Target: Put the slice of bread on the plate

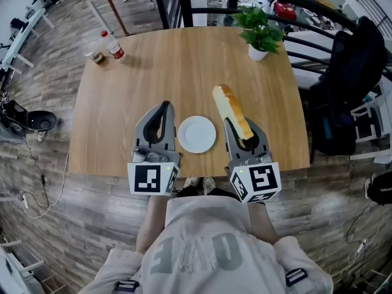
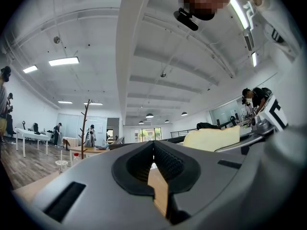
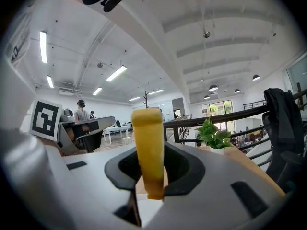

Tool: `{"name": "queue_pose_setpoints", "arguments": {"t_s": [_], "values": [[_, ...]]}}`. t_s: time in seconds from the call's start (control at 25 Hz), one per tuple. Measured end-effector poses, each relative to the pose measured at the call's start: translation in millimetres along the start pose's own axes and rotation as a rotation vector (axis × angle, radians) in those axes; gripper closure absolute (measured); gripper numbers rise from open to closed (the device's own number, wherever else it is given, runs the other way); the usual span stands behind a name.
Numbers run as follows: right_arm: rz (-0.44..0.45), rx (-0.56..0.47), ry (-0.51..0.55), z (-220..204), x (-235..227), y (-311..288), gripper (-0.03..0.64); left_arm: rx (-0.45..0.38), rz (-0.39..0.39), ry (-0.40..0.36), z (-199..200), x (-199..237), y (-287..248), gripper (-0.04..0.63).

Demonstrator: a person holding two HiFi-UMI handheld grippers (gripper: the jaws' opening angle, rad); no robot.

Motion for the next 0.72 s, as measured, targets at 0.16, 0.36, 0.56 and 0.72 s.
{"name": "queue_pose_setpoints", "arguments": {"t_s": [0.16, 0.36, 0.56, 0.72], "values": [[-0.026, -0.005, 0.016, 5.3, 4.2, -4.0, 0.523, -0.013, -0.017, 0.024, 0.2, 8.2, -8.0, 0.586], [-0.047, 0.002, 0.068, 9.3, 8.8, -11.5, 0.523, -0.035, -0.04, 0.032, 0.1, 17.7, -16.6, 0.587], [-0.074, 0.05, 0.09, -1.1, 8.2, -15.8, 0.523, -0.013, -0.044, 0.049, -10.8, 19.4, -15.2, 0.586], [-0.047, 0.094, 0.205, -8.1, 17.5, -20.1, 0.522, 0.006, -0.039, 0.061, -18.8, 23.5, -11.2, 0.586]]}}
Point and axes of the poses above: the fingertips, and each gripper's own axes: y backward along the fingers, x to its left, z out of its top, the point moved 10 cm from there along y, backward along the fingers, and after that the axes turned 10 degrees about -x, right-handed, at the moved point
